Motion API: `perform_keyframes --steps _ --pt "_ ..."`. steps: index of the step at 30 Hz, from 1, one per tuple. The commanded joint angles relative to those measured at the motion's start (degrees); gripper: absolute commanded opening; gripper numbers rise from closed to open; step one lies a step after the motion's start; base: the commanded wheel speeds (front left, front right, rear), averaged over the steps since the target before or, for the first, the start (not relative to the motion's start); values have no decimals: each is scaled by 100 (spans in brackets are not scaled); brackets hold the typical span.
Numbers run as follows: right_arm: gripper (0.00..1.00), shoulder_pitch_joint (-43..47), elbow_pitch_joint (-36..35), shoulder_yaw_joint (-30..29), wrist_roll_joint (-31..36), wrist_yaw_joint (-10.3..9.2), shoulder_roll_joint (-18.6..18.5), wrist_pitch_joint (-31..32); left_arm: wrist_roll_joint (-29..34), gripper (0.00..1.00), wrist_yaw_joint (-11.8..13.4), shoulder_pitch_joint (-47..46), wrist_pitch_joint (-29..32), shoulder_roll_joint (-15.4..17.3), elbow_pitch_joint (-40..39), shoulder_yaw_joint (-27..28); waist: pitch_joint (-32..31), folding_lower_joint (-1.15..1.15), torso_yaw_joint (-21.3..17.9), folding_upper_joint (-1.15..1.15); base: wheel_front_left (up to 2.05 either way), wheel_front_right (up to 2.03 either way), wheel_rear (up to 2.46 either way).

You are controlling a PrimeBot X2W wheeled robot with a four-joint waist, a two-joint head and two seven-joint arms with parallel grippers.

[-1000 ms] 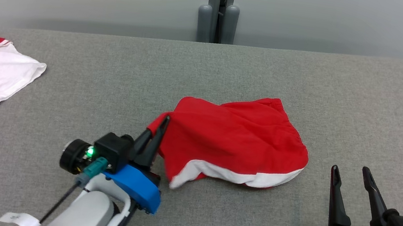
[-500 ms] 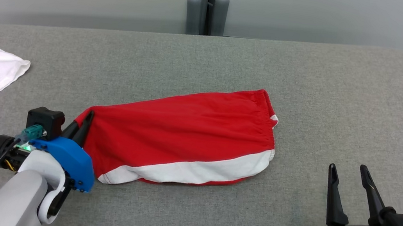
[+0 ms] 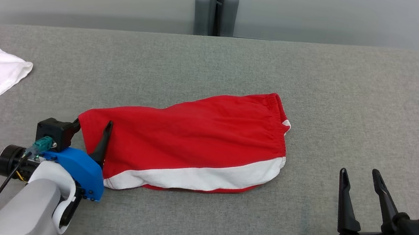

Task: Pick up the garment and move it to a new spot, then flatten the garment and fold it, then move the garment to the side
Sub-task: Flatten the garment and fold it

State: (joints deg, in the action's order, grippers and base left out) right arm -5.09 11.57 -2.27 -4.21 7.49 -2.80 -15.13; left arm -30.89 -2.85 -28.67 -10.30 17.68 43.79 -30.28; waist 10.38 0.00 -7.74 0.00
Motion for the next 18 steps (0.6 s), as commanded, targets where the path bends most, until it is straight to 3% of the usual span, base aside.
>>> perform_keyframes --steps 1,10,18 --pt "100 -52 -2 -12 48 1 -17 -3 -38 100 -18 -109 -79 11 33 25 -20 0 29 0 0 0 0" --pt "100 31 17 -77 52 1 -18 -3 -277 100 -168 459 -291 -156 -116 25 -260 0 335 0 0 0 0" --pt "100 122 -37 -50 109 1 -17 -3 -285 100 62 1076 -463 -265 -910 175 -539 0 634 0 0 0 0"
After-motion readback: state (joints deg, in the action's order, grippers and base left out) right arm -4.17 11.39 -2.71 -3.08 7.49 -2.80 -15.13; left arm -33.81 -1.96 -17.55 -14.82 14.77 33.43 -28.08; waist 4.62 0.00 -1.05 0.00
